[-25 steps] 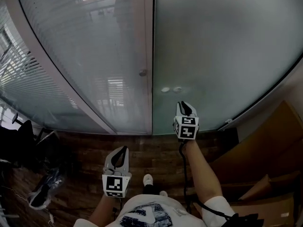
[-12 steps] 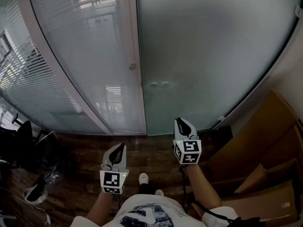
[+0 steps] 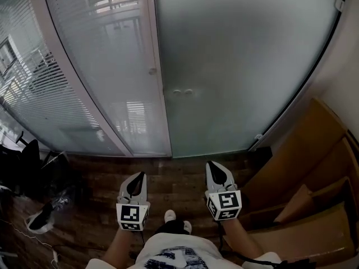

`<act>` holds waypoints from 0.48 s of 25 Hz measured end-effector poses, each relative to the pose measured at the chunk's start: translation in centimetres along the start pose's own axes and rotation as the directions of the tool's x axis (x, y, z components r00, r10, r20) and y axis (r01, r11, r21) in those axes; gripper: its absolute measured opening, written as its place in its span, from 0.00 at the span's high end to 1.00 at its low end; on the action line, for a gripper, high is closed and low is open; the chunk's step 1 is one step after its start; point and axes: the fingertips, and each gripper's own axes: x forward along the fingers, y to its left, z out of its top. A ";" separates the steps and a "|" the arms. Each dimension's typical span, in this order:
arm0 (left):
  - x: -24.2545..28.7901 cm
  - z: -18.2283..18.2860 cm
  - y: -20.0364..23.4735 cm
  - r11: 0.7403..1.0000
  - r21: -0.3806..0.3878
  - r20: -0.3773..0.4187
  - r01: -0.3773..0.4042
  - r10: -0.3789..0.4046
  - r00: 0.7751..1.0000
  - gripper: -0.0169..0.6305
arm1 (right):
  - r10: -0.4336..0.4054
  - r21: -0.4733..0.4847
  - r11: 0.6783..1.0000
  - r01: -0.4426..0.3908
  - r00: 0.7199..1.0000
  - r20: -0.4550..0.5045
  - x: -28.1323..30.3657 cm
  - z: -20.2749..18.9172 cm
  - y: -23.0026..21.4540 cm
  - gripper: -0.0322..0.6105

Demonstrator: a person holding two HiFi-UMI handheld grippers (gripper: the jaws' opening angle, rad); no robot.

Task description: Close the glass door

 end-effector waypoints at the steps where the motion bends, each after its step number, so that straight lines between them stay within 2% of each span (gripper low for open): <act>1: -0.2 0.1 -0.1 1.000 -0.001 0.001 0.003 -0.003 1.000 0.97 | 0.004 0.007 1.000 -0.004 1.000 -0.003 -0.8 -0.3 0.3 0.94; 6: -1.0 -0.2 -0.2 1.000 -0.002 0.005 0.017 -0.017 1.000 0.97 | 0.029 0.060 0.998 -0.027 0.999 -0.028 -3.8 -1.4 2.6 0.94; 12: -2.3 -0.5 0.6 0.999 0.027 0.029 0.035 -0.035 0.999 0.97 | 0.010 0.020 1.000 -0.010 1.000 0.002 -4.8 -0.8 4.7 0.94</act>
